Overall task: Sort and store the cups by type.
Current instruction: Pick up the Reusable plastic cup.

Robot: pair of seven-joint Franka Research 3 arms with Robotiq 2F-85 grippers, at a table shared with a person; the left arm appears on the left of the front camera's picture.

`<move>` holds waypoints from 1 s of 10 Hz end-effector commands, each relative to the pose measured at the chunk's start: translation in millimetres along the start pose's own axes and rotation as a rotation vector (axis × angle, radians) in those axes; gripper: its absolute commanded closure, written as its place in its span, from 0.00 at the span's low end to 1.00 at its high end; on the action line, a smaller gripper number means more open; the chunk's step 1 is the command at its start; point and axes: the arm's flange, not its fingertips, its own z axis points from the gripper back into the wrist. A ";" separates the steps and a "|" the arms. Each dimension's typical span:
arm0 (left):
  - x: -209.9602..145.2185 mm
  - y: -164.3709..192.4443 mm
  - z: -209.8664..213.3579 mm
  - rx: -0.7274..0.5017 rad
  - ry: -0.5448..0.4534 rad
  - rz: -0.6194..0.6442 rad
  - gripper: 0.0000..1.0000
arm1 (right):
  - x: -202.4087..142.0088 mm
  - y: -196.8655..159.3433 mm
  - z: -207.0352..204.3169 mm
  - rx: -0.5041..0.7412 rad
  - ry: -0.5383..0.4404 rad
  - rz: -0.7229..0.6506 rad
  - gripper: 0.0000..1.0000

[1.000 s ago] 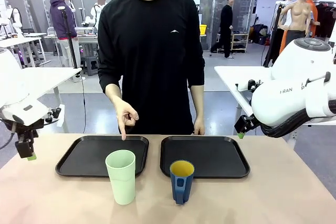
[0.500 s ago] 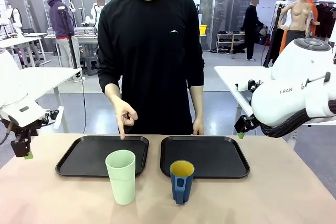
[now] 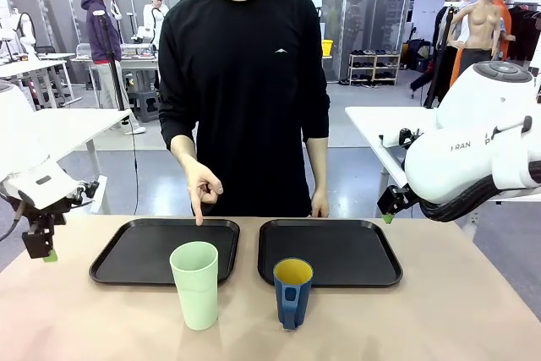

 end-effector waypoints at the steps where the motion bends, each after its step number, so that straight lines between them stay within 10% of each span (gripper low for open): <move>1: -0.4 -4.0 -18.9 -0.136 -0.105 -0.058 0.00 | -0.5 -1.2 0.4 0.000 -0.001 -0.003 0.00; 10: 5.0 -47.2 -91.8 -0.272 -1.023 -0.130 0.00 | -0.5 -1.2 0.4 0.000 -0.001 -0.003 0.00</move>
